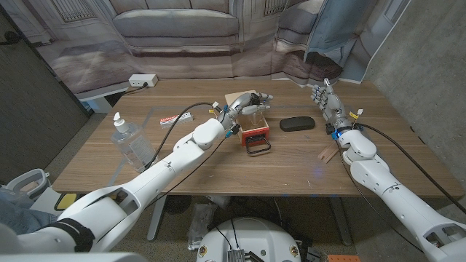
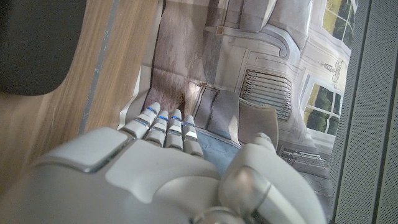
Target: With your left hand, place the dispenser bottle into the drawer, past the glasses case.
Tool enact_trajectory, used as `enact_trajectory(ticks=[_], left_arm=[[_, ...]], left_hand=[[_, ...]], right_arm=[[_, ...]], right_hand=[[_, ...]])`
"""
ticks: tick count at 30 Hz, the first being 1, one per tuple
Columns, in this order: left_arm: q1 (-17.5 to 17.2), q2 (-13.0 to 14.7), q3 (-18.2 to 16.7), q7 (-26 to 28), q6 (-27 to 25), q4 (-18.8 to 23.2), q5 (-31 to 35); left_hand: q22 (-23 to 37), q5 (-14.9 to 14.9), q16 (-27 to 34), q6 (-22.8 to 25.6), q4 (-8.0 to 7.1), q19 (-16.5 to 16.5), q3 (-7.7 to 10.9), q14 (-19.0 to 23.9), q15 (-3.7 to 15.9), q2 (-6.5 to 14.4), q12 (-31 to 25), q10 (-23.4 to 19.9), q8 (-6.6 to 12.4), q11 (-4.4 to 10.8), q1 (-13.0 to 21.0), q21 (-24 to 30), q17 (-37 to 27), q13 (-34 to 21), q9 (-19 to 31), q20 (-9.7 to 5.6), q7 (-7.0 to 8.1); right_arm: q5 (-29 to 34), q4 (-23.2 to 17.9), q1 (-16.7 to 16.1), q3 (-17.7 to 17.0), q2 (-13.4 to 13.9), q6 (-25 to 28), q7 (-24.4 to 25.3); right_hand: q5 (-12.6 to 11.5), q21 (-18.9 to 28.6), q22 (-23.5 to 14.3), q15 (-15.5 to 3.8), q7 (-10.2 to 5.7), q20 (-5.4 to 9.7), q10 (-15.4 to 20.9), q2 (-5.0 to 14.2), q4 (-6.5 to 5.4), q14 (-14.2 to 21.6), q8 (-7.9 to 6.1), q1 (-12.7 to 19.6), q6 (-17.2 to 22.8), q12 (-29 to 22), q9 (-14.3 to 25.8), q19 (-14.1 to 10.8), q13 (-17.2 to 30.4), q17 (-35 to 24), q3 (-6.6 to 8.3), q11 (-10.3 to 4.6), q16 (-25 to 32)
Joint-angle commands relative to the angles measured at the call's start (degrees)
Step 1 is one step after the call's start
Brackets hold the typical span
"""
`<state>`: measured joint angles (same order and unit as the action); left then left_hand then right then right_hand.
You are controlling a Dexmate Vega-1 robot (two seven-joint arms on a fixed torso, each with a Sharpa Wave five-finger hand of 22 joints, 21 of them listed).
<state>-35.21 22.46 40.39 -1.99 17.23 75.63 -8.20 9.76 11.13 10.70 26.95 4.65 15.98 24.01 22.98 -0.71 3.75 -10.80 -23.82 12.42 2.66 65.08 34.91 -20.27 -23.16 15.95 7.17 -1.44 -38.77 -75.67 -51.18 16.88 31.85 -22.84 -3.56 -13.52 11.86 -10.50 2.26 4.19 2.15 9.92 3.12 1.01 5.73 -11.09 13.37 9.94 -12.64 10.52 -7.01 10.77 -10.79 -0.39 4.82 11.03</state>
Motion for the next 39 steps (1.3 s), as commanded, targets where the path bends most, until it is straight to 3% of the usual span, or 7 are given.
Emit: enact_trajectory(ticks=[1, 11, 14, 36, 39], left_arm=[[0.0, 1.4, 0.3, -1.0, -2.6, 2.6, 0.4], [-0.8, 3.4, 0.3, -0.5, -6.6, 6.9, 1.6], [-1.0, 4.0, 0.2, -0.4, -8.0, 8.2, 1.8], [-0.7, 8.0, 0.8, -1.9, -17.5, 16.3, 3.5], [-0.4, 8.5, 0.9, -2.4, -18.4, 17.0, 3.7]], left_hand=[[0.2, -0.1, -0.3, -1.5, -0.5, -1.9, -0.44, -2.3, -0.5, -0.5, 0.3, 2.1, -0.55, 0.22, -1.0, -1.3, 0.8, 0.4, -0.2, 1.12, 0.01], [0.3, -0.3, -0.5, -4.5, -1.13, -6.1, -1.37, -6.5, -1.62, -0.9, 0.4, 5.5, -1.21, 0.15, -3.1, -4.0, 2.1, 1.2, -0.6, 2.53, 0.15], [0.4, -0.3, -0.4, -5.6, -1.24, -7.3, -1.61, -7.5, -1.76, -1.0, 0.3, 6.3, -1.41, 0.16, -3.7, -4.7, 2.6, 1.5, -0.8, 3.91, 0.28], [0.5, -0.9, -0.4, -13.1, -2.72, -13.5, -4.15, -15.1, -2.98, -2.2, 0.2, 13.6, -1.87, -1.09, -8.5, -9.6, 5.3, 3.4, -1.9, 5.1, 0.6], [0.6, -1.0, -0.4, -14.6, -3.01, -14.9, -4.66, -16.8, -3.57, -2.4, 0.1, 15.0, -1.86, -2.01, -9.4, -10.8, 5.9, 3.8, -2.2, 5.08, 0.21]], right_arm=[[-0.2, 0.3, -0.2, -0.1, 0.0, -0.1, -0.2], [-0.3, 0.2, -0.3, -0.1, 0.0, 0.0, -0.2], [-0.3, 0.2, -0.3, -0.1, 0.0, 0.0, -0.2], [-0.4, -0.5, -1.2, -0.4, 0.6, 0.1, 0.0], [-0.3, -0.4, -1.2, -0.4, 0.7, -0.1, -0.2]], right_hand=[[0.3, -0.1, -0.2, -0.02, -0.13, 0.19, 0.5, 0.51, 0.2, 0.5, -0.24, 0.1, 0.3, 0.0, 0.3, -0.3, 0.1, -0.1, -0.25, -0.08, 0.0], [0.2, -0.1, -0.2, 0.03, -0.15, 0.16, 0.5, 0.53, 0.21, 0.5, -0.26, 0.1, 0.3, 0.0, 0.3, -0.2, 0.1, -0.1, -0.29, -0.23, 0.0], [0.2, -0.1, -0.2, 0.02, -0.16, 0.16, 0.5, 0.54, 0.21, 0.5, -0.25, 0.1, 0.3, 0.0, 0.3, -0.2, 0.1, -0.1, -0.3, -0.14, 0.0], [0.2, -0.1, -0.2, 0.04, -0.21, 0.1, 0.5, 0.57, 0.23, 0.4, -0.24, 0.1, 0.3, 0.1, 0.3, -0.2, 0.1, -0.1, -0.37, -0.04, 0.0], [0.2, -0.2, -0.2, 0.05, -0.22, 0.06, 0.5, 0.58, 0.24, 0.4, -0.24, 0.1, 0.3, 0.1, 0.3, -0.2, 0.1, -0.1, -0.38, 0.0, 0.0]])
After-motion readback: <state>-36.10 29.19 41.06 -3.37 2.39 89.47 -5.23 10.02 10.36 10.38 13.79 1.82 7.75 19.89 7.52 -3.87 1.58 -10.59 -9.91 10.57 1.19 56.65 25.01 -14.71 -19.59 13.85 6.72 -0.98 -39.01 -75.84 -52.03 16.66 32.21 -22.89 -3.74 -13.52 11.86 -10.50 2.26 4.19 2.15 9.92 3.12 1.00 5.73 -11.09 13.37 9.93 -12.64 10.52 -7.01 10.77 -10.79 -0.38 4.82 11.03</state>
